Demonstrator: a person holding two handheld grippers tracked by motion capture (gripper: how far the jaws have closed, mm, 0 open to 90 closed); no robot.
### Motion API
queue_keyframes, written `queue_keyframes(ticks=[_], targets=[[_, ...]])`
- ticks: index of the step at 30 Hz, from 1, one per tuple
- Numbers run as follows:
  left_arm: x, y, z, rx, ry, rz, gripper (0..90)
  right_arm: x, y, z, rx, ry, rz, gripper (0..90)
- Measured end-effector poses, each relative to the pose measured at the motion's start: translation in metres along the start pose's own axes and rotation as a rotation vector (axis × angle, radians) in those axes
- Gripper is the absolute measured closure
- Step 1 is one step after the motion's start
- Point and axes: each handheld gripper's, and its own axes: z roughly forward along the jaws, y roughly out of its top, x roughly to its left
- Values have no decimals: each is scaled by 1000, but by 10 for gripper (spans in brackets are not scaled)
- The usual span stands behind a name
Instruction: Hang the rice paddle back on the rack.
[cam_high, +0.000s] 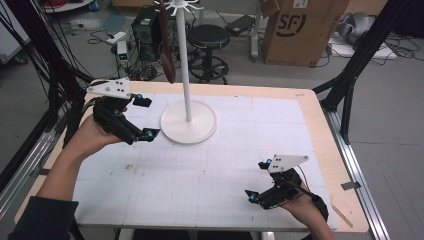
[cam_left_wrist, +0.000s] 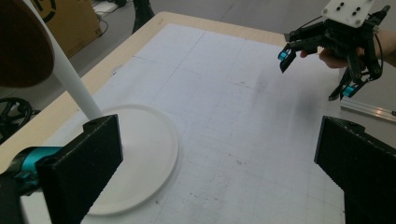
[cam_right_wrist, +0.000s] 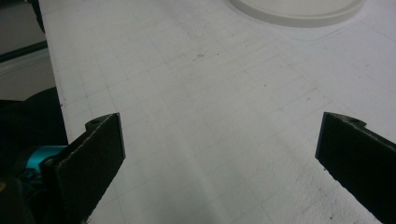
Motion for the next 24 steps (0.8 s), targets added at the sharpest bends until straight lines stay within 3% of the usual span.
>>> queue_keyframes(ticks=[10, 15, 24], targets=[[-13, -44, -4, -34, 18, -58, 17, -2, 1, -2, -31, -6, 23, 2], [-17, -59, -4, -29, 30, -69, 17, -3, 2, -2, -43, -9, 25, 2], [-26, -84, -5, -67, 33, -103, 17, -3, 3, -2, -61, -16, 38, 2]])
